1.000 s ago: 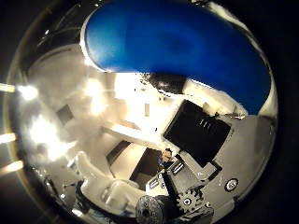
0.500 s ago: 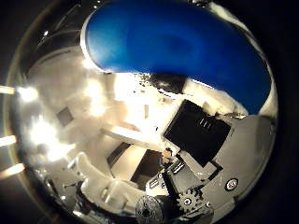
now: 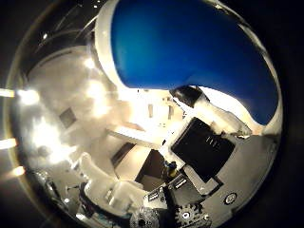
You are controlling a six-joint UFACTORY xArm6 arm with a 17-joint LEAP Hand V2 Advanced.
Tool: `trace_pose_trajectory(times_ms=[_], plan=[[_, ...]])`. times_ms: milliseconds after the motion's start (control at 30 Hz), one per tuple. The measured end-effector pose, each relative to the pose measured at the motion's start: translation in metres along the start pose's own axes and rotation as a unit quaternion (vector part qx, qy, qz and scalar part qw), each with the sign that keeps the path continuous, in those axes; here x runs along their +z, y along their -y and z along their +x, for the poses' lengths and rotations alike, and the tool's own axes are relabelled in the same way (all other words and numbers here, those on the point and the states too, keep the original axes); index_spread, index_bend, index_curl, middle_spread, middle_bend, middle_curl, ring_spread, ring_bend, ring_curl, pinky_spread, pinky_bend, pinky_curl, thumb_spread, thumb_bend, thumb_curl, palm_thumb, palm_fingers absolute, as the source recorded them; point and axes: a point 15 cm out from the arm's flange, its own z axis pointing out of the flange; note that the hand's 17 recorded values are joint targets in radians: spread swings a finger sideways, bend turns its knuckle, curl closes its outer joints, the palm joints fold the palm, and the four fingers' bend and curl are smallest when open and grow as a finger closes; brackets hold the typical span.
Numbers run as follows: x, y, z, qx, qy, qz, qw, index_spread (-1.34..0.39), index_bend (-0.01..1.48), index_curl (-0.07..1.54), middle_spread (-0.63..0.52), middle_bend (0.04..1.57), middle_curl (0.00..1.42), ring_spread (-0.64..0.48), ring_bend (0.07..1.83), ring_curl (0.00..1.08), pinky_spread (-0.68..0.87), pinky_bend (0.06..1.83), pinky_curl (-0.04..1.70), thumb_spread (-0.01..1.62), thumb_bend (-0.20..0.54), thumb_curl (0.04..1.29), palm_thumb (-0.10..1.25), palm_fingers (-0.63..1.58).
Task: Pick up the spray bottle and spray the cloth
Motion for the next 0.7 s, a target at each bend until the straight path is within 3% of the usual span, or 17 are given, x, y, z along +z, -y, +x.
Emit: trace_pose_trajectory(times_ms=[233, 533, 700], plan=[[-0.005, 0.001, 0.0, -0.002, -0.002, 0.0, 1.0, -0.39, 0.24, 0.55, -0.05, 0.72, 0.43, -0.15, 1.08, 0.46, -0.16, 0.72, 0.8, 1.03, -0.025, 0.5, 0.76, 0.28], [-0.019, 0.0, -0.005, -0.009, -0.006, -0.01, 1.0, -0.32, 0.2, 0.47, -0.02, 0.55, 0.38, -0.06, 0.82, 0.37, 0.3, 0.53, 0.66, 1.04, -0.026, 0.47, 0.74, 0.14], [-0.036, 0.009, -0.017, -0.027, -0.016, -0.008, 0.999, -0.3, 0.18, 0.44, -0.01, 0.48, 0.36, -0.02, 0.71, 0.33, 0.38, 0.46, 0.57, 1.04, -0.024, 0.46, 0.73, 0.15]])
